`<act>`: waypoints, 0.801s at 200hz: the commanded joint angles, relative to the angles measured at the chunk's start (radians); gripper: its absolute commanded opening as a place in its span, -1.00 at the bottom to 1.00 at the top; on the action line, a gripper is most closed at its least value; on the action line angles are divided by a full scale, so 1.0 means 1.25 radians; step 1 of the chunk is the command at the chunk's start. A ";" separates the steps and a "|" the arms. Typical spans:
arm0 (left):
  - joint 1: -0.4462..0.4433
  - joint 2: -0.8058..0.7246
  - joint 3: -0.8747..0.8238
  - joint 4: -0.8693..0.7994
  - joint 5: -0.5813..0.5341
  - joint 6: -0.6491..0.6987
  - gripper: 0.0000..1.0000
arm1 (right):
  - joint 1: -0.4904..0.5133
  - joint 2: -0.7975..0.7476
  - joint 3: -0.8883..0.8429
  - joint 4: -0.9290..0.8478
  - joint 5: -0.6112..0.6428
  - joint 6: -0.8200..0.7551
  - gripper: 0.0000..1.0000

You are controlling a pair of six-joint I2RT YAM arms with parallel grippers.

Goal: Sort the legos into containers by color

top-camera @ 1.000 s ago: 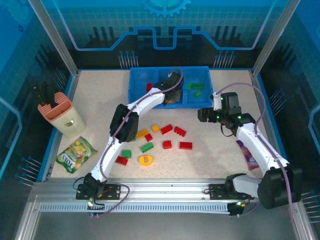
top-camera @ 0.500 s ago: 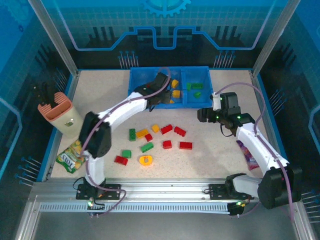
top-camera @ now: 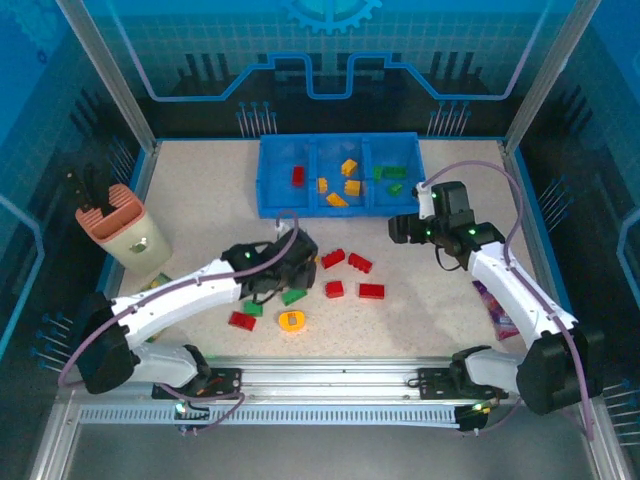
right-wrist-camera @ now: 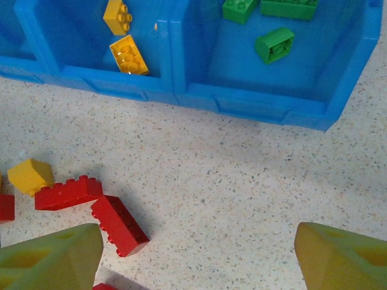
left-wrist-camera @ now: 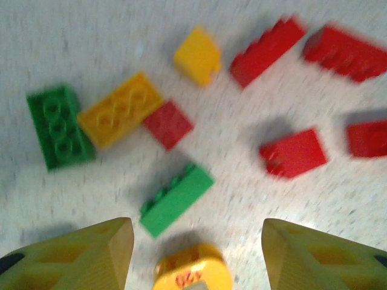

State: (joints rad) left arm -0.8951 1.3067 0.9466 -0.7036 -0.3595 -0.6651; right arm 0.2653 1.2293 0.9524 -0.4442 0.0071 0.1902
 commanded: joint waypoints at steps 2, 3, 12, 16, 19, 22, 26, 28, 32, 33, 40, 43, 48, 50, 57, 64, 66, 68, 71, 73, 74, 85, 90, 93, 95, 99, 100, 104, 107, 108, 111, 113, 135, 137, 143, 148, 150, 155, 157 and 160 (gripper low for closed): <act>-0.034 -0.018 -0.039 -0.024 -0.020 -0.127 0.21 | 0.020 0.004 0.025 -0.007 0.020 -0.007 0.67; -0.035 -0.018 -0.041 -0.024 -0.020 -0.128 0.21 | 0.021 0.003 0.025 -0.007 0.019 -0.007 0.67; -0.044 -0.016 -0.050 -0.019 -0.019 -0.131 0.24 | 0.025 0.003 0.023 -0.009 0.024 -0.006 0.68; -0.046 -0.016 -0.053 -0.018 -0.018 -0.131 0.25 | 0.028 0.003 0.023 -0.009 0.026 -0.005 0.68; -0.047 -0.015 -0.055 -0.018 -0.017 -0.130 0.26 | 0.029 0.004 0.023 -0.010 0.028 -0.005 0.68; -0.048 -0.015 -0.056 -0.018 -0.017 -0.129 0.27 | 0.030 0.003 0.023 -0.011 0.028 -0.004 0.68; -0.050 -0.014 -0.057 -0.018 -0.016 -0.127 0.29 | 0.031 0.004 0.024 -0.012 0.031 -0.004 0.68; -0.050 -0.013 -0.058 -0.018 -0.016 -0.126 0.30 | 0.032 0.003 0.023 -0.013 0.032 -0.004 0.68; -0.052 -0.012 -0.060 -0.018 -0.013 -0.123 0.33 | 0.034 0.004 0.022 -0.014 0.032 -0.003 0.68; -0.051 -0.012 -0.061 -0.018 -0.012 -0.122 0.33 | 0.034 0.004 0.022 -0.014 0.032 -0.002 0.68; -0.052 -0.011 -0.066 -0.013 -0.005 -0.113 0.40 | 0.035 0.002 0.022 -0.015 0.034 -0.002 0.68; -0.052 -0.011 -0.068 -0.010 -0.001 -0.109 0.43 | 0.036 0.002 0.022 -0.016 0.036 -0.001 0.68; -0.054 -0.010 -0.073 -0.004 0.010 -0.100 0.51 | 0.037 0.002 0.022 -0.016 0.037 -0.001 0.68; -0.053 -0.009 -0.075 -0.001 0.016 -0.098 0.56 | 0.038 0.002 0.022 -0.017 0.037 -0.001 0.68; -0.053 -0.007 -0.078 0.003 0.026 -0.088 0.68 | 0.039 0.003 0.022 -0.019 0.038 -0.001 0.68; -0.055 -0.005 -0.080 0.001 0.030 -0.085 0.79 | 0.041 0.004 0.024 -0.021 0.041 -0.002 0.68; -0.056 -0.004 -0.081 0.002 0.033 -0.084 0.81 | 0.041 0.005 0.025 -0.022 0.041 -0.002 0.68; -0.056 -0.004 -0.081 0.001 0.033 -0.083 0.83 | 0.042 0.005 0.026 -0.023 0.042 -0.002 0.68; -0.057 -0.003 -0.082 0.002 0.035 -0.082 0.84 | 0.042 0.005 0.027 -0.025 0.044 -0.003 0.68; -0.057 -0.002 -0.082 0.001 0.035 -0.081 0.85 | 0.043 0.005 0.027 -0.027 0.046 -0.004 0.68; -0.057 -0.002 -0.082 0.001 0.034 -0.080 0.85 | 0.043 0.005 0.028 -0.027 0.046 -0.004 0.68; -0.058 0.000 -0.085 0.003 0.034 -0.077 0.87 | 0.045 0.006 0.030 -0.032 0.052 -0.007 0.68; -0.058 0.001 -0.089 0.007 0.036 -0.076 0.86 | 0.045 0.005 0.031 -0.033 0.055 -0.007 0.68; -0.058 0.003 -0.092 0.010 0.039 -0.076 0.86 | 0.046 0.005 0.032 -0.034 0.057 -0.008 0.68; -0.059 0.004 -0.093 0.011 0.040 -0.078 0.86 | 0.047 0.005 0.032 -0.035 0.058 -0.008 0.68; -0.058 0.008 -0.096 0.014 0.039 -0.082 0.86 | 0.046 0.005 0.032 -0.037 0.058 -0.009 0.68; -0.058 0.009 -0.097 0.014 0.040 -0.084 0.86 | 0.046 0.005 0.032 -0.037 0.059 -0.009 0.68; -0.058 0.014 -0.100 0.016 0.044 -0.087 0.86 | 0.047 0.005 0.033 -0.037 0.060 -0.009 0.68; -0.058 0.018 -0.102 0.019 0.048 -0.089 0.86 | 0.046 0.006 0.033 -0.037 0.060 -0.010 0.68; -0.058 0.020 -0.103 0.020 0.049 -0.089 0.86 | 0.046 0.006 0.033 -0.038 0.061 -0.011 0.68; -0.059 0.025 -0.106 0.022 0.055 -0.091 0.86 | 0.046 0.006 0.033 -0.038 0.061 -0.011 0.69; -0.059 0.029 -0.107 0.023 0.057 -0.092 0.86 | 0.046 0.007 0.034 -0.039 0.061 -0.011 0.69; -0.075 0.085 -0.109 0.020 0.064 -0.108 0.86 | 0.048 0.015 0.040 -0.044 0.063 -0.014 0.69; -0.077 0.090 -0.108 0.019 0.064 -0.109 0.86 | 0.049 0.015 0.040 -0.045 0.065 -0.015 0.69; -0.081 0.108 -0.104 0.014 0.063 -0.110 0.87 | 0.049 0.018 0.042 -0.045 0.066 -0.014 0.69; -0.082 0.125 -0.099 0.008 0.062 -0.110 0.86 | 0.050 0.020 0.041 -0.045 0.068 -0.015 0.69; -0.082 0.130 -0.097 0.005 0.062 -0.110 0.87 | 0.050 0.021 0.042 -0.045 0.068 -0.015 0.69; -0.083 0.145 -0.090 -0.003 0.061 -0.112 0.87 | 0.050 0.023 0.044 -0.046 0.069 -0.015 0.69; -0.084 0.151 -0.087 -0.007 0.061 -0.113 0.86 | 0.050 0.024 0.044 -0.046 0.069 -0.015 0.69; -0.085 0.157 -0.084 -0.011 0.060 -0.114 0.86 | 0.051 0.025 0.045 -0.047 0.069 -0.015 0.69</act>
State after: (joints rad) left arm -0.9867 1.4326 0.8276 -0.6762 -0.3012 -0.7876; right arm 0.3096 1.2453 0.9730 -0.4805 0.0753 0.1837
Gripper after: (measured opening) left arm 0.933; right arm 0.843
